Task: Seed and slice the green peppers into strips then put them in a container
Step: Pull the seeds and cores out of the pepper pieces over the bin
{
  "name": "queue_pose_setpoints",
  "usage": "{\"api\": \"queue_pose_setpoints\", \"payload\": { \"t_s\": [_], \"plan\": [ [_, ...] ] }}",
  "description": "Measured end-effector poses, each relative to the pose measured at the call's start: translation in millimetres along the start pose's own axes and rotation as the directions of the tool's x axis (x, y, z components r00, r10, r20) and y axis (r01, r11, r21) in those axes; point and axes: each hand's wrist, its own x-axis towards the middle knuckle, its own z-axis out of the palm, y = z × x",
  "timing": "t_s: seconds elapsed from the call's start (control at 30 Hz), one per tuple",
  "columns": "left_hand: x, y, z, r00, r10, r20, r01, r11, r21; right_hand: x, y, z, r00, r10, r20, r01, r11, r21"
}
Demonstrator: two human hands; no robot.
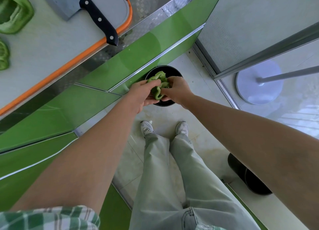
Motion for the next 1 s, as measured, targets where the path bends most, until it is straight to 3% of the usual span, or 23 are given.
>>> {"api": "queue_pose_setpoints", "payload": {
  "t_s": [0.2,0.3,0.37,0.53,0.73,0.9,1.0],
  "plan": [
    [4.9,1.0,-10.8,0.994,-0.014,-0.105,0.013,1.000,-0.007,2.5,0.7,-11.3,0.997,0.062,-0.045,-0.055,0.989,0.140],
    [4.2,1.1,-15.5,0.997,-0.028,-0.071,0.027,1.000,-0.012,2.7,-1.7,-11.0,0.999,-0.021,0.038,0.023,0.999,-0.039],
    [2.7,2.2,-13.2,0.999,-0.012,-0.033,0.012,1.000,0.002,1.0,-7.0,-6.6,0.994,0.003,0.113,0.003,0.999,-0.054],
    [1.3,6.7,-6.8,1.000,0.026,-0.003,-0.026,0.999,0.048,4.0,-9.9,1.5,0.985,0.121,0.124,-0.129,0.990,0.059],
    [2.8,6.0,-5.3,0.998,0.034,-0.057,-0.034,0.999,0.006,2.8,-4.6,-7.5,0.982,0.134,0.133,-0.175,0.913,0.370],
    [0.9,5.5,-3.0,0.998,0.028,-0.061,-0.029,0.999,-0.017,4.1,-4.8,-8.5,0.988,0.061,0.142,-0.092,0.970,0.224],
    [1.9,5.9,-4.3,0.998,0.042,-0.056,-0.042,0.999,-0.002,3.8,-6.6,-11.3,0.993,0.054,0.108,-0.083,0.955,0.285]
  ]
}}
